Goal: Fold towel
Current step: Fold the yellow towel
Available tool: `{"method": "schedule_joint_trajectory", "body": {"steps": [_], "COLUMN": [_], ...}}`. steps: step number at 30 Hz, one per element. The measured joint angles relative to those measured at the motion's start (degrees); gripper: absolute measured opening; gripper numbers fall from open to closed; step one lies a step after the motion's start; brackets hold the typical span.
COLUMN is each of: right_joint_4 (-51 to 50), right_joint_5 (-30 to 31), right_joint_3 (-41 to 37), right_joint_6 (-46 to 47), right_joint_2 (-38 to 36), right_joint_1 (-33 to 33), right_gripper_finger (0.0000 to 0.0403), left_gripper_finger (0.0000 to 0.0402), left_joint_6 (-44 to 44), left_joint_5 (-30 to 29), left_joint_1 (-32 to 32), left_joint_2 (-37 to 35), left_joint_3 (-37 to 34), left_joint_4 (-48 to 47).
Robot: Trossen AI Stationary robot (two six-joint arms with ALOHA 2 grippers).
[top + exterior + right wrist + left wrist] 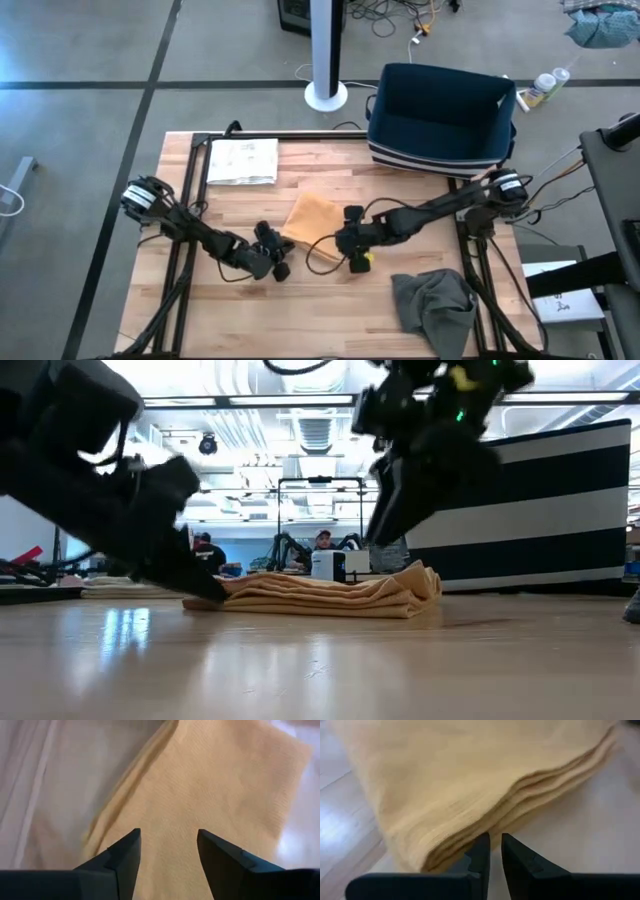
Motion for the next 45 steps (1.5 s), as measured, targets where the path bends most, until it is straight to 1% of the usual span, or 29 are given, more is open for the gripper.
{"method": "schedule_joint_trajectory", "body": {"steps": [3, 6, 9, 12, 15, 17, 19, 24, 27, 29, 31, 35, 38, 39, 45], "right_joint_4": [7.4, 12.5, 16.9, 21.1, 23.2, 25.1, 24.0, 25.3, 25.0, 23.9, 24.5, 24.7, 25.4, 24.3, 24.0], "right_joint_5": [-1.7, -2.3, -2.4, -2.2, -2.4, -3.5, -3.5, -3.4, -3.6, -3.7, -3.6, -3.6, -3.9, -3.9, -3.8], "right_joint_3": [-3.3, -5.6, -6.7, -7.1, -7.0, -6.1, -5.2, -1.6, -0.3, 0.0, 0.1, -0.1, 1.3, 1.6, 9.2], "right_joint_6": [1.4, 1.6, 0.0, -0.9, -1.6, -2.8, -3.3, -6.9, -8.8, -9.1, -9.3, -9.7, -9.3, -9.1, -10.1], "right_joint_2": [0.0, -0.1, -0.1, 0.8, 2.5, 4.1, 6.0, 8.8, 9.3, 9.5, 9.5, 9.9, 12.4, 13.1, 19.5], "right_joint_1": [-1.1, -1.0, -1.0, -1.5, -2.1, -2.5, -2.8, -3.1, -3.1, -3.5, -4.0, -4.9, -5.4, -5.4, -5.6], "right_gripper_finger": [0.0186, 0.0185, 0.0183, 0.0183, 0.0183, 0.0182, 0.018, 0.0175, 0.0171, 0.0168, 0.0166, 0.0162, 0.0163, 0.0164, 0.016], "left_gripper_finger": [0.0038, 0.0038, 0.0038, 0.0038, 0.0038, 0.0038, 0.0038, 0.0038, 0.0038, 0.0038, 0.0038, 0.0038, 0.0038, 0.0038, 0.0038], "left_joint_6": [-0.3, -2.1, -4.2, -4.6, -3.8, -3.6, -3.6, -3.7, -4.4, -5.1, -5.6, -6.1, -6.5, -6.6, -6.8], "left_joint_5": [3.8, 6.9, 7.9, 6.6, 4.9, 4.6, 4.4, 3.7, 2.4, 1.4, 1.6, 0.9, 1.1, 1.2, 1.8], "left_joint_1": [-0.2, -0.2, -0.4, -1.0, -1.4, -1.4, -1.4, -1.1, -0.2, 0.5, 1.2, 2.0, 2.0, 2.0, 2.1], "left_joint_2": [-3.5, -8.9, -14.9, -19.6, -20.3, -18.5, -15.6, -6.6, -2.0, -0.5, 1.8, 3.8, 4.4, 4.5, 3.9], "left_joint_3": [0.0, 0.2, 0.6, 0.9, 0.8, 1.1, 1.1, 1.3, 1.8, 1.5, 2.2, 1.9, 1.6, 1.6, 1.0], "left_joint_4": [-4.3, -11.8, -20.7, -22.4, -20.1, -19.0, -17.1, -7.1, -4.6, -5.1, -3.6, -2.8, -2.7, -2.7, -2.7]}}
